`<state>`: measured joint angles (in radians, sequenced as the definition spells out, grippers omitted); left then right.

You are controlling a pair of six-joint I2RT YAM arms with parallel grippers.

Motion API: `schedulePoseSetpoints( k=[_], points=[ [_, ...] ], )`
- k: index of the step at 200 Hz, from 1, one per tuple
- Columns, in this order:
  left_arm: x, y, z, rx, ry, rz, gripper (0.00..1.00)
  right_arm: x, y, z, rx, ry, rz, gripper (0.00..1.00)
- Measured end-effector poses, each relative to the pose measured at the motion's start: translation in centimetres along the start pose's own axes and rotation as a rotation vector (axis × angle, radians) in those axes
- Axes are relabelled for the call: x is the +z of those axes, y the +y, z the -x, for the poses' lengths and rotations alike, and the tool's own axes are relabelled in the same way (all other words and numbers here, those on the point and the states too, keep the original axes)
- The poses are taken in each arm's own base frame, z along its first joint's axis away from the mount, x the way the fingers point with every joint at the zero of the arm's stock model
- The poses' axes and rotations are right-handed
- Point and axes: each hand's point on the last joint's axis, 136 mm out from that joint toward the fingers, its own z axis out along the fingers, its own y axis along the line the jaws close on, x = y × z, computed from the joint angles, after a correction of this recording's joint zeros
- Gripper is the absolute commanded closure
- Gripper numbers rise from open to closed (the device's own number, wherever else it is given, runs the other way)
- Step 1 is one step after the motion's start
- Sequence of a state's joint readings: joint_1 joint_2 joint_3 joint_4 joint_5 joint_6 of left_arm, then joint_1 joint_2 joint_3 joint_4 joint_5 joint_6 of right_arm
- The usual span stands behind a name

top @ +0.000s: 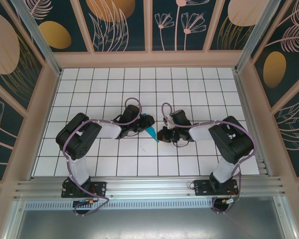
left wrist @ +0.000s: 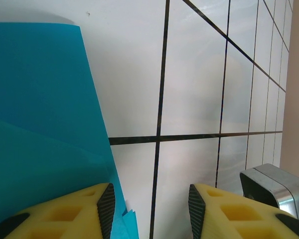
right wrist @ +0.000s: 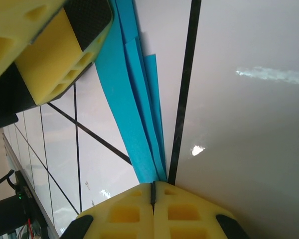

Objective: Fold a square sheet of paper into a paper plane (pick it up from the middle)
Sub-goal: Fold the wing for the fifth time at the center of the table.

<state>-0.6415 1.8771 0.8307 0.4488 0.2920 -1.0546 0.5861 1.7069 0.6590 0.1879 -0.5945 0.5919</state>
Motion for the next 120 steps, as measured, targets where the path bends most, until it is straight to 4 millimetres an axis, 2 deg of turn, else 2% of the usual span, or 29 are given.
schedulePoseSetpoints(
  k=[37,94,120],
  points=[
    [0.0,-0.1,-0.1,0.005,0.003,-0.002,0.53,-0.9,0.3,-1.0,0.019,0.04,-0.024,1.0],
    [0.0,-0.1,-0.1,0.008,0.007,-0.004,0.53,-1.0,2.8,0.4,-0.008,0.039,0.025,1.0],
    [0.0,-0.1,-0.1,0.008,0.007,-0.004,0.53,-0.1,2.0,0.2,0.009,0.058,0.01,1.0]
  ],
)
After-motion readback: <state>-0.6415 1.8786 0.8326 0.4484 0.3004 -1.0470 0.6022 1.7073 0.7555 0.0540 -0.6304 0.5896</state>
